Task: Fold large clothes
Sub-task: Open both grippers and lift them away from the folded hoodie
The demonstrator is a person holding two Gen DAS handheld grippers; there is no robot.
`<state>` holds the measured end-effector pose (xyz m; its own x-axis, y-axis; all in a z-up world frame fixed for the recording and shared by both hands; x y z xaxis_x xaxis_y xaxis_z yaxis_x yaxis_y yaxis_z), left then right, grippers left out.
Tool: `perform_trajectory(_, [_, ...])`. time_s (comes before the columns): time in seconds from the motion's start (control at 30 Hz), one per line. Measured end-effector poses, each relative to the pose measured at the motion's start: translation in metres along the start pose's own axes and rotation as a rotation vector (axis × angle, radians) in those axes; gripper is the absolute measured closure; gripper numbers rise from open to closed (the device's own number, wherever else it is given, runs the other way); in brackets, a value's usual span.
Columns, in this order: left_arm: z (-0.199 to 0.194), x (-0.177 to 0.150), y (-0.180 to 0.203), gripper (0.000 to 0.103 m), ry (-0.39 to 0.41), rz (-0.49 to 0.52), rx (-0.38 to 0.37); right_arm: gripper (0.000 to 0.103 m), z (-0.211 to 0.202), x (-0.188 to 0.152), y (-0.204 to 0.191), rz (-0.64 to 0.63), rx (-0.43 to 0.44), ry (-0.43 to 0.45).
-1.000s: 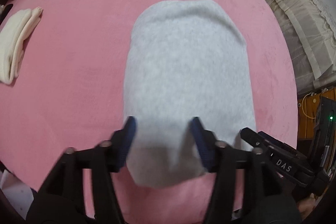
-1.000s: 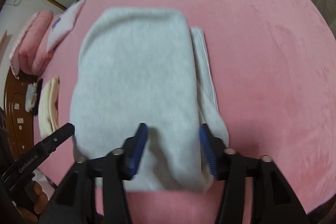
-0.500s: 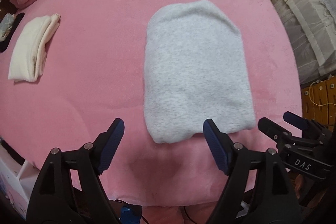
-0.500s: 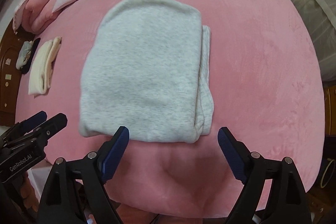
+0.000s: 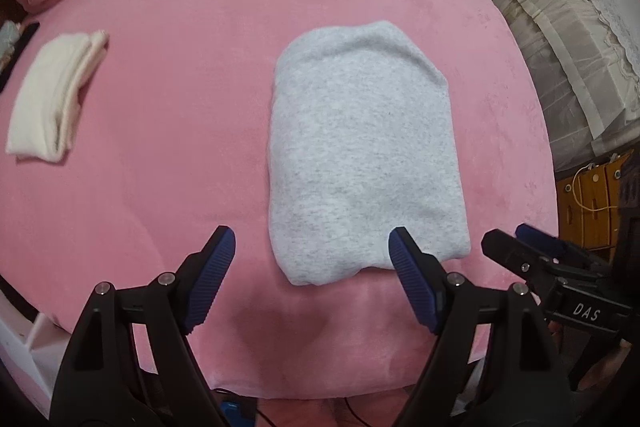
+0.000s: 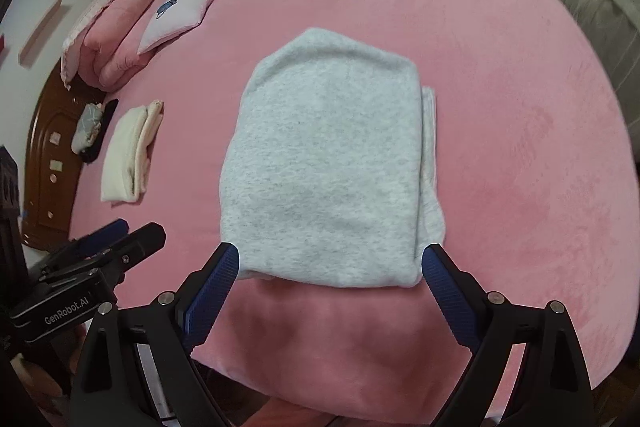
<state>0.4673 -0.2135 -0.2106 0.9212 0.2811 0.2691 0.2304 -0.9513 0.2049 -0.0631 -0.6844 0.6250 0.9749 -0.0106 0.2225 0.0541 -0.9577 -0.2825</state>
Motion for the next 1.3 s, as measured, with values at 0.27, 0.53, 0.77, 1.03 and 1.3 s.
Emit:
perform_trajectory(0.27, [0.091,0.019,-0.025,0.026,-0.160,-0.136,-0.064,0.009,0.099,0.002,0.074,0.154,0.077,-0.090])
perform_trajectory(0.53, [0.128,0.047,-0.028,0.011,-0.272,-0.145,-0.322,0.006,0.165,0.030,0.140,0.298,0.296,-0.057])
perform_trajectory(0.77, [0.163,0.068,-0.032,0.003,-0.281,-0.262,-0.454,0.000,0.184,0.046,0.133,0.286,0.431,-0.030])
perform_trajectory(1.03, [0.165,0.060,-0.045,0.013,-0.236,-0.298,-0.498,0.024,0.162,0.057,0.093,0.206,0.514,-0.003])
perform_trajectory(1.3, [0.127,0.035,-0.087,0.052,-0.131,-0.384,-0.527,0.049,0.095,0.068,0.012,-0.036,0.345,0.071])
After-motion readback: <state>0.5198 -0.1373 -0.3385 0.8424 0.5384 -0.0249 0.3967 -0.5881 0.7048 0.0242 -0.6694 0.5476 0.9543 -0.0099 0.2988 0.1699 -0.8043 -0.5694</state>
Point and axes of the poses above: each gripper's, at about its wrist camera, not at the fingertips, and z roughly the way its jaws point, y to its right, x to its top, the point moved 7 cm from there along z, roughly the way its jaws point, and after that the axes turned 12 degrees about -z, right-handed, at the moved point
